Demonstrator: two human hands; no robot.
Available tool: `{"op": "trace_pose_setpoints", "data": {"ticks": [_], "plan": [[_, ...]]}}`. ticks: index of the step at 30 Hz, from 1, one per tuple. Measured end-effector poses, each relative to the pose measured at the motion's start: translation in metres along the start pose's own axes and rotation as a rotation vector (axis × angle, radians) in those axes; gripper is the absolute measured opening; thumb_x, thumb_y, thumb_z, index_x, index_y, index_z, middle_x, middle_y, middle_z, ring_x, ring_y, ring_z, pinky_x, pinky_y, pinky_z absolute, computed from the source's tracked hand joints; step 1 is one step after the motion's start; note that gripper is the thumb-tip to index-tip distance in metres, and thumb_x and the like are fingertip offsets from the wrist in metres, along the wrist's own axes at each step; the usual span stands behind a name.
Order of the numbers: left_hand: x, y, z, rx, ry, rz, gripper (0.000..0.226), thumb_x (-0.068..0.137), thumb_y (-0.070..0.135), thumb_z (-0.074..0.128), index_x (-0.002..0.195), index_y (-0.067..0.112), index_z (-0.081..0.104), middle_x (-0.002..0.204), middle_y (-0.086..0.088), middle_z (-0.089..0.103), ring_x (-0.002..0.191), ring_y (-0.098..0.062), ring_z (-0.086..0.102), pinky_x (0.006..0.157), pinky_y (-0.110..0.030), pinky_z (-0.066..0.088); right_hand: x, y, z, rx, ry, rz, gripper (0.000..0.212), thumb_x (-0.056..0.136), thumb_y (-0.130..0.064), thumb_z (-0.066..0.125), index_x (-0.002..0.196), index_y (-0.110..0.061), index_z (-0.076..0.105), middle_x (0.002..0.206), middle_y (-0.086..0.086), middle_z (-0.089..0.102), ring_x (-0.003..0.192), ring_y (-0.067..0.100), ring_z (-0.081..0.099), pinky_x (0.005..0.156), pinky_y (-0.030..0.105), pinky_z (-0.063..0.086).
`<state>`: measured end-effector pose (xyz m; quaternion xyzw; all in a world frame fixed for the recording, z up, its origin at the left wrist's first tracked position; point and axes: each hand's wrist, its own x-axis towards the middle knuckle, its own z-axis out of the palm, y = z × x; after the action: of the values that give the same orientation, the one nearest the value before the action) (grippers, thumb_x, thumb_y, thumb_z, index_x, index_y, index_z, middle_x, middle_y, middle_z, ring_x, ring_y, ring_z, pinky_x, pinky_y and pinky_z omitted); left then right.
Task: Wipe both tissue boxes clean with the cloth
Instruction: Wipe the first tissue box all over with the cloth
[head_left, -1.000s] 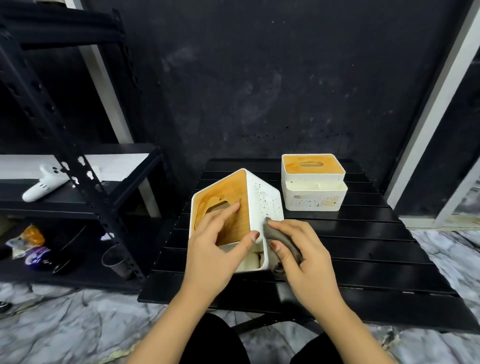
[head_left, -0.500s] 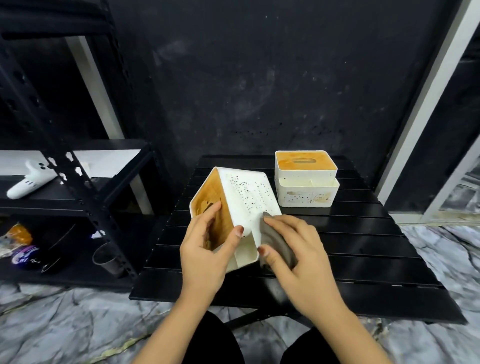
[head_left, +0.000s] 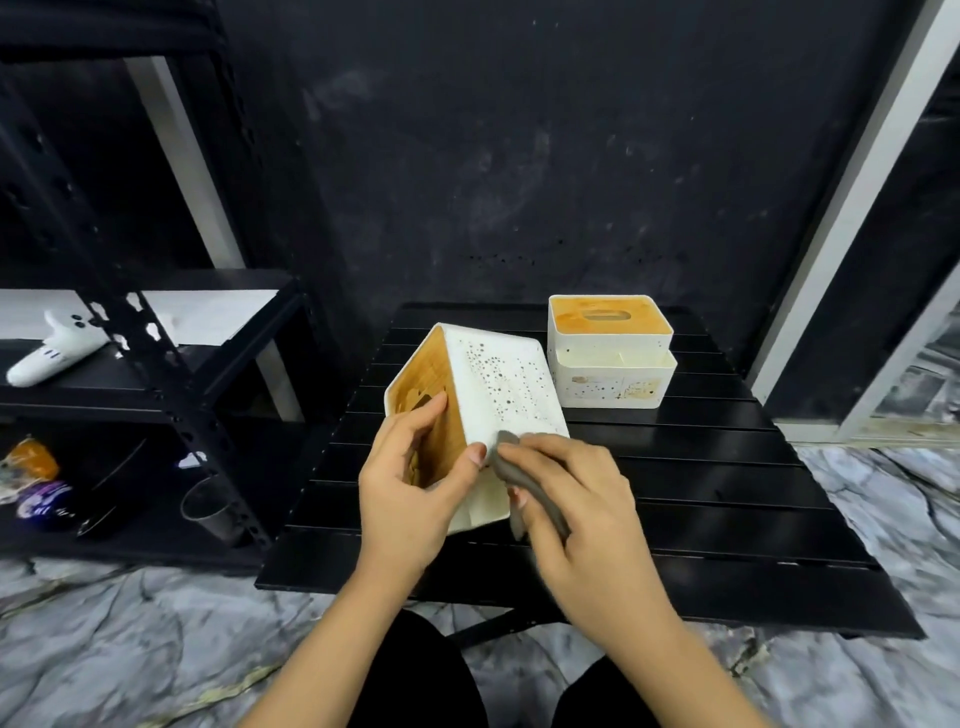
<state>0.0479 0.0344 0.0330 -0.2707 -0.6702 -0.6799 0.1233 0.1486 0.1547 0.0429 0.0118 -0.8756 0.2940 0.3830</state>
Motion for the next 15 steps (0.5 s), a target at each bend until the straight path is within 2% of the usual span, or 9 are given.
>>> {"op": "trace_pose_setpoints", "data": {"ticks": [4, 7, 9, 12, 15], "plan": [[0.000, -0.002, -0.003, -0.017, 0.010, -0.002, 0.046, 0.066, 0.042, 0.069, 0.110, 0.039, 0.056, 0.111, -0.004, 0.061, 0.111, -0.018, 0.059, 0.090, -0.018, 0.047, 0.005, 0.022, -0.005, 0.033, 0.018, 0.119, 0.035, 0.086, -0.033, 0.043, 0.119, -0.037, 0.052, 0.114, -0.021, 0.050, 0.106, 0.006, 0.046, 0.086, 0.042, 0.045], [0.000, -0.004, -0.005, -0.029, 0.020, -0.014, 0.045, 0.066, 0.042, 0.070, 0.109, 0.040, 0.057, 0.112, -0.007, 0.061, 0.111, -0.020, 0.059, 0.091, -0.022, 0.048, -0.005, 0.028, -0.007, 0.047, 0.055, 0.154, 0.035, 0.086, -0.032, 0.044, 0.119, -0.036, 0.054, 0.113, -0.023, 0.049, 0.105, 0.004, 0.046, 0.086, 0.043, 0.045], [0.002, -0.004, -0.004, -0.034, 0.000, -0.009, 0.045, 0.066, 0.043, 0.071, 0.108, 0.040, 0.057, 0.111, -0.002, 0.062, 0.111, -0.020, 0.059, 0.092, -0.026, 0.048, -0.006, 0.016, -0.006, 0.046, 0.029, 0.107, 0.034, 0.086, -0.029, 0.046, 0.118, -0.036, 0.053, 0.113, -0.022, 0.050, 0.105, 0.005, 0.047, 0.085, 0.040, 0.045], [0.004, -0.002, -0.001, -0.012, -0.059, 0.036, 0.043, 0.067, 0.041, 0.071, 0.107, 0.040, 0.059, 0.108, 0.016, 0.062, 0.111, -0.016, 0.059, 0.092, -0.025, 0.047, 0.005, 0.001, -0.005, 0.026, -0.045, 0.024, 0.034, 0.086, -0.027, 0.047, 0.118, -0.036, 0.054, 0.114, -0.019, 0.051, 0.106, 0.004, 0.045, 0.084, 0.035, 0.043], [0.005, 0.000, -0.001, -0.026, -0.073, 0.014, 0.046, 0.063, 0.042, 0.072, 0.107, 0.039, 0.059, 0.110, 0.013, 0.062, 0.112, -0.014, 0.059, 0.093, -0.024, 0.047, 0.018, 0.012, -0.007, 0.087, -0.044, 0.101, 0.032, 0.087, -0.027, 0.050, 0.117, -0.036, 0.057, 0.109, -0.026, 0.050, 0.106, 0.001, 0.045, 0.089, 0.036, 0.043]]}}
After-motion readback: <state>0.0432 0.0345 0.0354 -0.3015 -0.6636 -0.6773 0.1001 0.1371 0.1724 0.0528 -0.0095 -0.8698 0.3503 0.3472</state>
